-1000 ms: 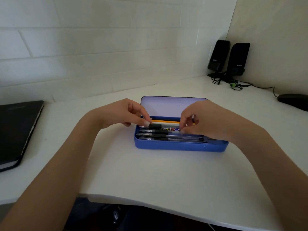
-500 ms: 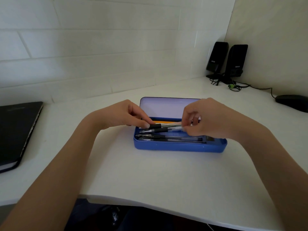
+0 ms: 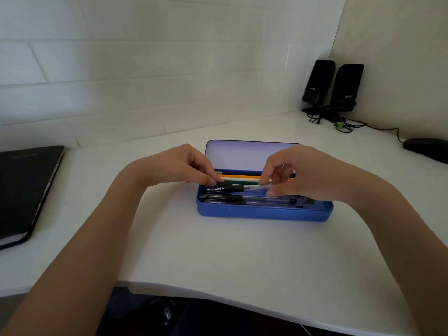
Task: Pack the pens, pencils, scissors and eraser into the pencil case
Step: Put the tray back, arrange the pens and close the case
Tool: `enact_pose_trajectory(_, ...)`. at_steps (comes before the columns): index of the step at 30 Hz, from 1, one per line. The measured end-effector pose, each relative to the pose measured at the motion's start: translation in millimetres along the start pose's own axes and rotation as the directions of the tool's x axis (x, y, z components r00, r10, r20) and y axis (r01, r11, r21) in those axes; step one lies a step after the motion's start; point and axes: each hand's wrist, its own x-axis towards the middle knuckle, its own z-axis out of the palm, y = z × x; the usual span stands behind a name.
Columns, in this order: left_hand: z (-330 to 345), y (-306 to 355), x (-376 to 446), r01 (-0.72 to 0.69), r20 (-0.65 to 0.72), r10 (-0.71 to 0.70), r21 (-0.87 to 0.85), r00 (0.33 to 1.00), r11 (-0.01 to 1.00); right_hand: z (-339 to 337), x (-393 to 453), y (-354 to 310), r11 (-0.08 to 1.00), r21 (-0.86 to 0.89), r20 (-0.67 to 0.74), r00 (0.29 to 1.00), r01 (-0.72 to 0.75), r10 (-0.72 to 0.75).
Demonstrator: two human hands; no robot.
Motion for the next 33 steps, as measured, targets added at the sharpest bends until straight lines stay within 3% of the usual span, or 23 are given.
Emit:
enact_pose_trajectory(6, -1.4, -1.0, -2.1, 0.001, 0.012, 0.0, -0.003, 1.0, 1.0, -1.1, -2.7, -1.9, 1.0, -0.002, 0.042, 0.999, 0.013, -0.013)
enact_pose_trajectory(18, -0.2, -0.8, -1.9, -0.036, 0.001, 0.036, 0.015, 0.999, 0.999, 9.9, 3.1, -0.8, 0.998, 0.047, -0.038, 0.998, -0.039, 0.041)
enact_pose_trajectory(33, 1.3, -2.1, -0.4, -0.001, -0.007, 0.001, 0.001, 1.0, 1.0, 18.1, 7.3, -1.7, 0.999, -0.011, -0.056, 0.998, 0.032, -0.033)
